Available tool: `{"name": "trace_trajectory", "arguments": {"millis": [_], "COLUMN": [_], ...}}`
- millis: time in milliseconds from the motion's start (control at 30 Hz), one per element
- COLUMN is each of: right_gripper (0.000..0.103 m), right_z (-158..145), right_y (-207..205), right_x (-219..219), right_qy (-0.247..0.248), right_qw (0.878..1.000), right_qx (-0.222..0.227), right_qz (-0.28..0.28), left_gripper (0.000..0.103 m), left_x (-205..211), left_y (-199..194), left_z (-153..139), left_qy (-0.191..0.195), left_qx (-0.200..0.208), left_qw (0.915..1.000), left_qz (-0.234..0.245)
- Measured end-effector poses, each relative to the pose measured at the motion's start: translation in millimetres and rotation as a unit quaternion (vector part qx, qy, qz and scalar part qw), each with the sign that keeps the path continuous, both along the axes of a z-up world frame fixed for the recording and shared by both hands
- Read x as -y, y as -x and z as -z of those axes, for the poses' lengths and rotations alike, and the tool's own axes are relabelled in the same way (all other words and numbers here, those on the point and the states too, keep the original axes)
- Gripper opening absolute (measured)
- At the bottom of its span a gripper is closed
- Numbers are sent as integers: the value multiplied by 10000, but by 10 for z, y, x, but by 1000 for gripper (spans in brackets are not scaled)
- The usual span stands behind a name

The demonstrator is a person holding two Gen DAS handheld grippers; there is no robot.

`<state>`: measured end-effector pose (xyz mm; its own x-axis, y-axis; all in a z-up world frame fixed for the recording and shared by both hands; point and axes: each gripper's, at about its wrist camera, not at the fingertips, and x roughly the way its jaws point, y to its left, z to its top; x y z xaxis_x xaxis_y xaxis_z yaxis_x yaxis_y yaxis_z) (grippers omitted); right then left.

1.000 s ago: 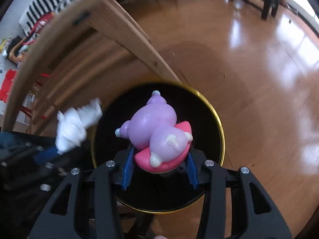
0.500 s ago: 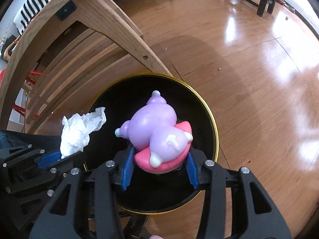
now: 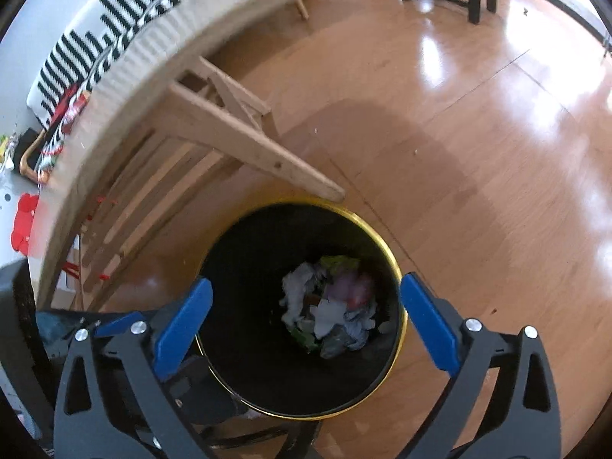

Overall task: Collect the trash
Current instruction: 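Open both grippers to drop the items into the bin, then grasp the red cigarette box with the right gripper while the left grasps the doll figure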

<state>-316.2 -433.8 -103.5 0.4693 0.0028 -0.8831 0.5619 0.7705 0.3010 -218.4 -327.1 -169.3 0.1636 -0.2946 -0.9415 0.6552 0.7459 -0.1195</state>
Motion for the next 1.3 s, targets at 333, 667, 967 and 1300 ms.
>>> {"name": "trace_trajectory", "arguments": {"millis": [333,667,967,1300], "right_gripper": [96,96,98,98], "right_z": [-933,-958,-642,-567], "right_y": [-457,-1938,-2847,-3913], "right_x": [-183,-1168,-1865,-2227], "right_qy": [642,1059,1564,1756], "right_qw": [9949,9787,9583,9389], "right_qx": [777,645,392,488], "right_qz": [-79,-1637,-2358,-2920], "left_gripper": [96,96,96,97], "left_x": [-594,-2431,-3043,-3096], "left_y": [-270,-1775,-2560,-3280], "left_z": [-1067,-1601,-1099,-880], "left_qy": [1384,1037,557,-227], "left_qx": [45,711,555,1230], "left_qw": [9896,9527,9361,9346], "left_qz": [-379,-2765,-3430,-3329]}}
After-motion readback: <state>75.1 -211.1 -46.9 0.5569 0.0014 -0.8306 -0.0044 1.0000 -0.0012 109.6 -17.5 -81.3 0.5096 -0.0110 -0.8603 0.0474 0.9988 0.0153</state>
